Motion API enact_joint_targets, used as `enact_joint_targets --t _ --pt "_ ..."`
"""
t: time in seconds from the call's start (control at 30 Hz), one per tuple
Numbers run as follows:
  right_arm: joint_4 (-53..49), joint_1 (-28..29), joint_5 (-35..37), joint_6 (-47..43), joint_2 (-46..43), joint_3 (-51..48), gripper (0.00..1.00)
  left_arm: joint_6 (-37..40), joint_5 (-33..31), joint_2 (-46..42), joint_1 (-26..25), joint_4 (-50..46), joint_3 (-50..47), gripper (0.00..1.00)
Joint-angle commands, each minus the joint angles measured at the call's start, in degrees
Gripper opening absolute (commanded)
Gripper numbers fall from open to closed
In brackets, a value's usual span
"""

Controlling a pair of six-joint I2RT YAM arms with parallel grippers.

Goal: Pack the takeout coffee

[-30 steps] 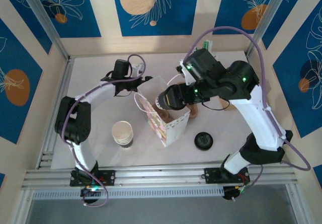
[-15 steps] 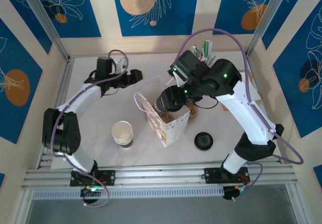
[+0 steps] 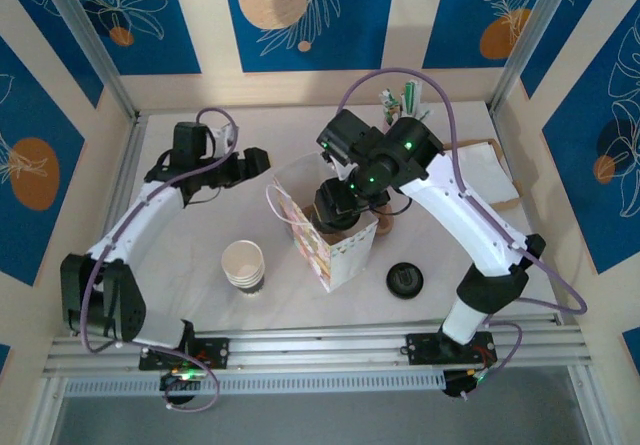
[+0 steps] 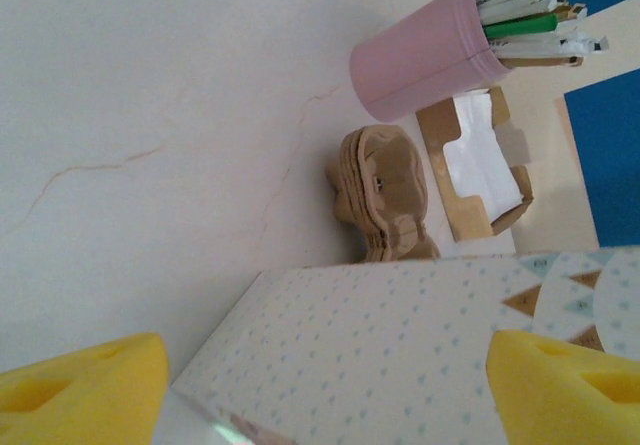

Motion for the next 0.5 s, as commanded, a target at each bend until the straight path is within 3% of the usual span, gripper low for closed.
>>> enact_joint_targets --t 0.0,0.23,0.47 --pt "-8.96 0.01 0.52 -1.08 0.63 -1.13 0.63 2.33 -3.01 -4.10 -0.07 -6.41 -1.43 0.82" --pt "-8.97 1.00 1.10 -2.22 2.32 -1.52 0.63 2.09 -2.59 -10.48 -0.01 -11.22 -4.93 0.80" --pt "-9.05 1.79 1.63 -2.97 3.69 -2.19 0.63 0.87 -0.41 -11.42 -0.18 -11.02 -6.39 0.78"
